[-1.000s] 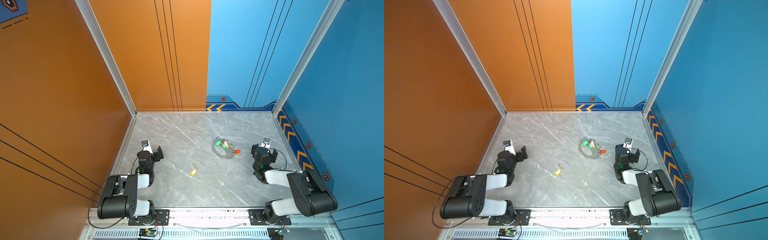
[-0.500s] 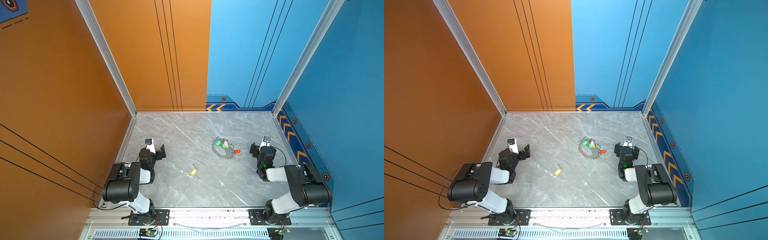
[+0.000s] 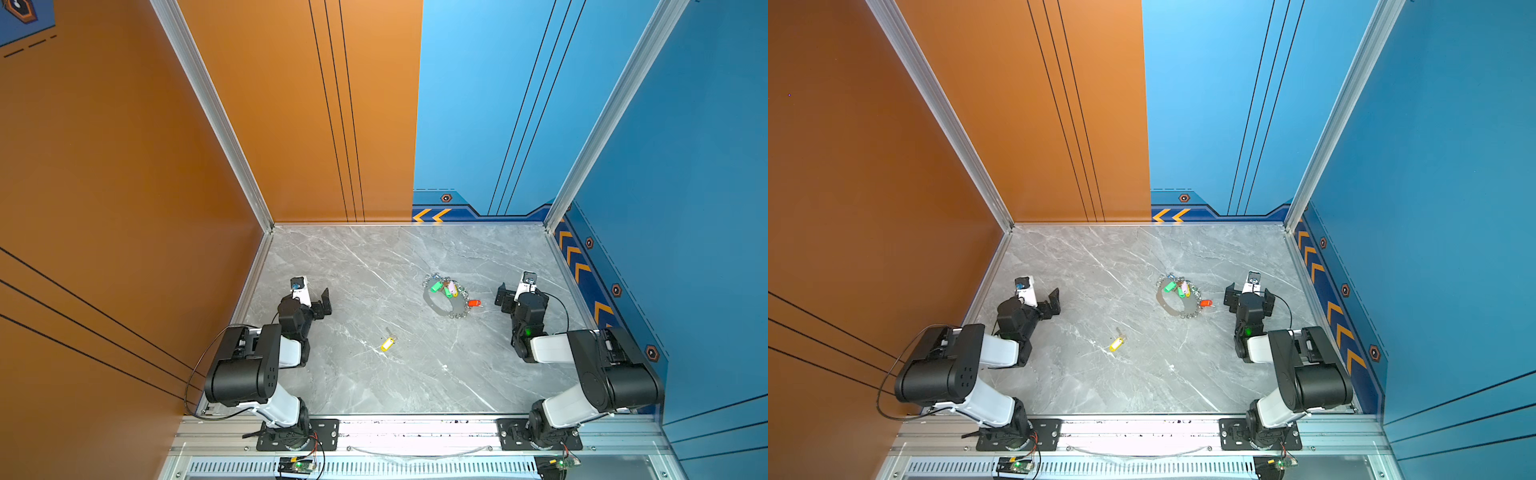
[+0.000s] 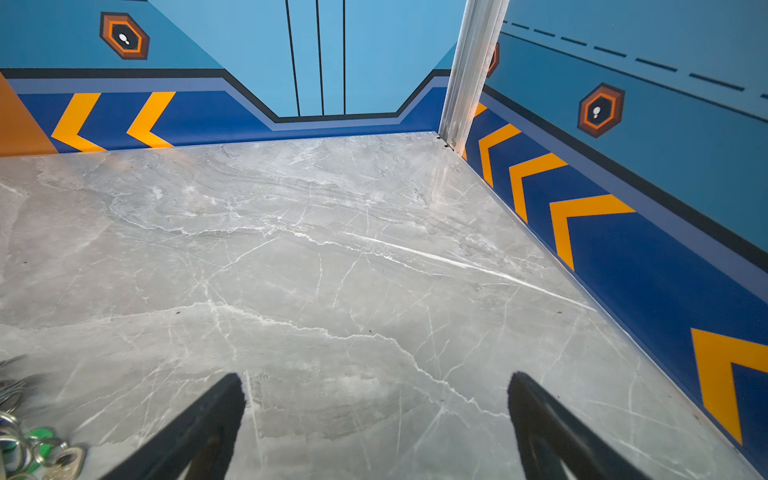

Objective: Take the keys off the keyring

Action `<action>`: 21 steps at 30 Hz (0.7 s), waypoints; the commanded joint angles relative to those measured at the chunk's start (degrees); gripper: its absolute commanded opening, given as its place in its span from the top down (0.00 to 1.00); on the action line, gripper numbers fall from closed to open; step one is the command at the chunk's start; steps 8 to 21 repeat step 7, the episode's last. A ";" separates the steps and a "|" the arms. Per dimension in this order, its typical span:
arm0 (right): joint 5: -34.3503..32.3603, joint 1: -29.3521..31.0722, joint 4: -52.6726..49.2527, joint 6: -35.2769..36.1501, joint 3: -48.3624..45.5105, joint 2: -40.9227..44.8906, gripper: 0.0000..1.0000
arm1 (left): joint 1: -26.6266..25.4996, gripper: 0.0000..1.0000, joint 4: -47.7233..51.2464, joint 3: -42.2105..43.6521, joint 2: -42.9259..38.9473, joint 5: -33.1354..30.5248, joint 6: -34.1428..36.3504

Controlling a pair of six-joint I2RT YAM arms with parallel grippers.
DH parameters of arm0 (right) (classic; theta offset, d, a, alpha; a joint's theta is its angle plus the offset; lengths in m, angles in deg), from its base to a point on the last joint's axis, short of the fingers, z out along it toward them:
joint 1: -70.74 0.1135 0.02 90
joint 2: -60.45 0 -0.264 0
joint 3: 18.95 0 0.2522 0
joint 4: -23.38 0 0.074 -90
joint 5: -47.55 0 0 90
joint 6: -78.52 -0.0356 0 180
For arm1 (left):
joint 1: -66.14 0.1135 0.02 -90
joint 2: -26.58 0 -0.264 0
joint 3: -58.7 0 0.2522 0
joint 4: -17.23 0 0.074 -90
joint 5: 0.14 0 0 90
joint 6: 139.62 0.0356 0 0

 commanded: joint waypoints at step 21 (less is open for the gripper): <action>5.07 -1.85 -1.65 -0.72 1.15 -0.43 0.00 | -0.37 0.02 -0.67 -0.93 0.08 1.19 0.80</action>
